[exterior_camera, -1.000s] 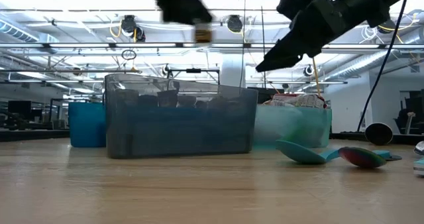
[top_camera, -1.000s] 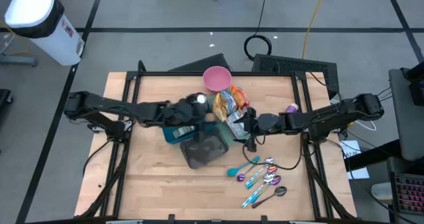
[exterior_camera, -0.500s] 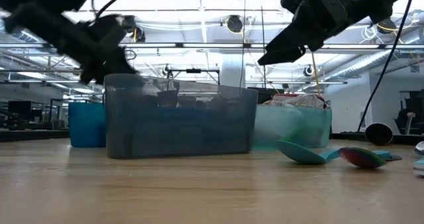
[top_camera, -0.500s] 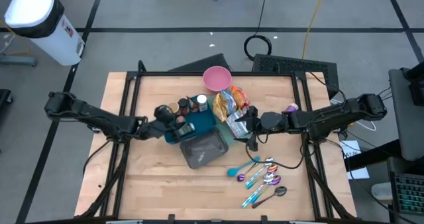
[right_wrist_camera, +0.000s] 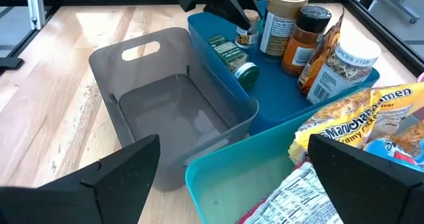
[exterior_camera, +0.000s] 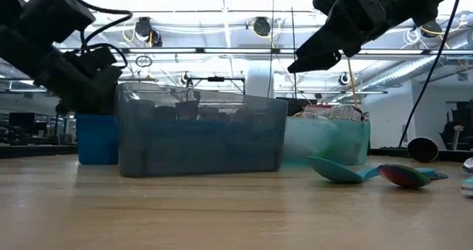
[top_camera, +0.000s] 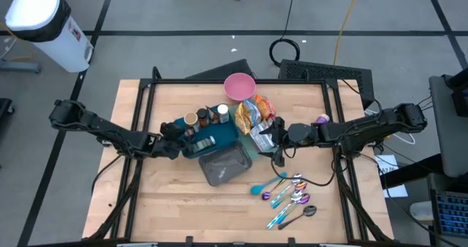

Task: Pick & Place Food Item
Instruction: Put the brown seasoning bottle into the blue bin, then put the purple seasoning bottle into the blue bin

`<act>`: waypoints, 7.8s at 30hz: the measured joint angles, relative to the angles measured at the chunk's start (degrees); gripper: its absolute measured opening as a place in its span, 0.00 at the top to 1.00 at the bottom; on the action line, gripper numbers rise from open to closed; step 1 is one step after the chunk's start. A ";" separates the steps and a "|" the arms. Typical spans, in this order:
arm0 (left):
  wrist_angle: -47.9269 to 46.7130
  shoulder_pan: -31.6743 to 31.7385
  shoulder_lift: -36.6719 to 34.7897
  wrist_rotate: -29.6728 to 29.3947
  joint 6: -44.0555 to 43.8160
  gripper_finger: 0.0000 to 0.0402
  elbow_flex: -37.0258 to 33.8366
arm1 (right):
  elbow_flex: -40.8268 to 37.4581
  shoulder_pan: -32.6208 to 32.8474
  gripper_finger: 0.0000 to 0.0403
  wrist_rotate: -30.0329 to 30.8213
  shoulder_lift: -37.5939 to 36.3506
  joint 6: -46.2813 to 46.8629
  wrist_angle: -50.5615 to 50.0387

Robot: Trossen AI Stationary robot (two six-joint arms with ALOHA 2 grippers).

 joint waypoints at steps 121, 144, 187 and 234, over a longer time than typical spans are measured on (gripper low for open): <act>8.33 2.09 -9.58 7.93 29.94 0.33 8.69 | 6.64 -43.73 0.63 10.54 17.00 -16.06 -77.12; 13.96 2.09 -9.44 7.86 29.91 0.36 8.70 | 14.84 -16.51 0.62 -1.66 -5.36 -9.00 -36.77; -13.67 11.16 32.04 34.82 46.37 0.19 62.00 | 6.28 -4.50 0.63 -1.69 14.67 -12.44 6.34; -16.02 15.85 15.11 30.15 23.73 0.49 35.07 | 6.27 -3.37 0.33 -1.60 -2.67 -1.68 -5.83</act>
